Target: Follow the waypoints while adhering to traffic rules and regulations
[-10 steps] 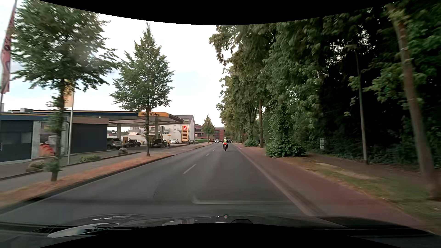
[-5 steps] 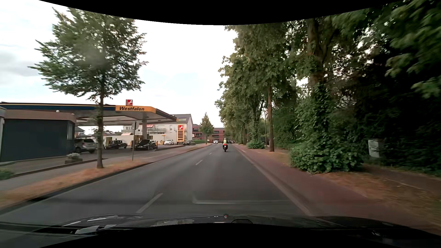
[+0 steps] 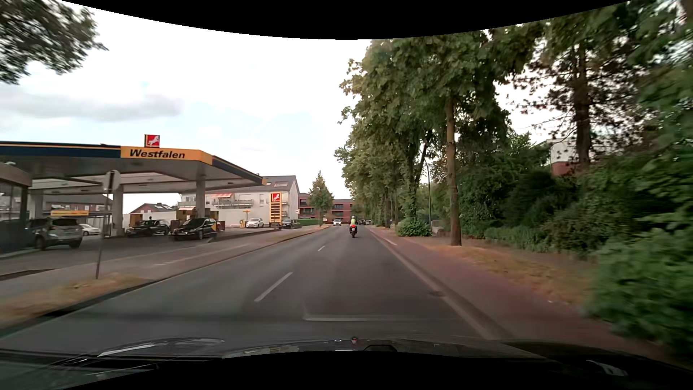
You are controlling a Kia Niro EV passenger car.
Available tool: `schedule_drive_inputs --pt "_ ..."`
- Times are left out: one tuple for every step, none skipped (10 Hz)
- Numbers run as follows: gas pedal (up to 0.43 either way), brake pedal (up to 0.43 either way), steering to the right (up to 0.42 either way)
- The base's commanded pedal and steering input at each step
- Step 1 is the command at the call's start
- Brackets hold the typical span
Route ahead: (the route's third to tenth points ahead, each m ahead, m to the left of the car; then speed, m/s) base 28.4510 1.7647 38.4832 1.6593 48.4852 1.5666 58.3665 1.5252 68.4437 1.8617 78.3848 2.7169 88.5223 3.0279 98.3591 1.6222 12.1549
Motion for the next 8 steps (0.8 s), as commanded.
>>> schedule_drive_inputs --pt "0.15 0.0 -0.001" --pt "0.15 0.0 -0.001" --pt "0.15 0.0 -0.001" --pt "0.15 0.0 -0.003" --pt "0.15 0.0 -0.003" --pt "0.15 0.0 -0.004" --pt "0.15 0.0 -0.004" --pt "0.15 0.0 -0.004"
